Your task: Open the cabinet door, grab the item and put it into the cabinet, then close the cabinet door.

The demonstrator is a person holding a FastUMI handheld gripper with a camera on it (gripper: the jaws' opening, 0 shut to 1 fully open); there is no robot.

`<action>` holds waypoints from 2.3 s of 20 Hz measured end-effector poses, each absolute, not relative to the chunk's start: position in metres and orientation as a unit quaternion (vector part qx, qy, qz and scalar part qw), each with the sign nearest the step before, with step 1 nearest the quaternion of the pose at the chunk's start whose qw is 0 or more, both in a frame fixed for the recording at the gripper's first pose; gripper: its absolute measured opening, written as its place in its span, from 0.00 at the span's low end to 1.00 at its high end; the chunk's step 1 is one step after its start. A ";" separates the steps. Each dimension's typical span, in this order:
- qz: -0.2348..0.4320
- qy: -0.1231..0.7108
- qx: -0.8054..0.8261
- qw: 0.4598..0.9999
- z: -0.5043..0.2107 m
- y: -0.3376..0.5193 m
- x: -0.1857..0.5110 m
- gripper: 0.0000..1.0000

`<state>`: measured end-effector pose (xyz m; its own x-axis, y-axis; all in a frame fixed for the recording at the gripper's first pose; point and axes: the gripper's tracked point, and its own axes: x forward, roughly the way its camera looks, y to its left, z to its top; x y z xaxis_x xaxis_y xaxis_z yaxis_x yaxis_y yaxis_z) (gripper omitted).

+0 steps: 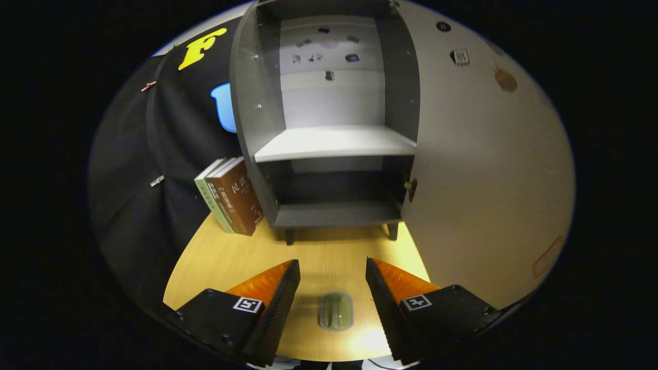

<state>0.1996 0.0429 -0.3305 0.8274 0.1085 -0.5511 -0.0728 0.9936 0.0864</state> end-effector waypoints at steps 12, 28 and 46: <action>0.071 0.420 0.036 0.904 -0.482 0.048 0.189 0.80; 0.076 0.483 0.031 0.872 -0.556 0.050 0.196 0.55; 0.076 0.486 0.006 0.871 -0.559 0.044 0.201 0.11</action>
<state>0.2013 0.0435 -0.5591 0.5167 0.1385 -0.8449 -0.1267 0.9883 0.0845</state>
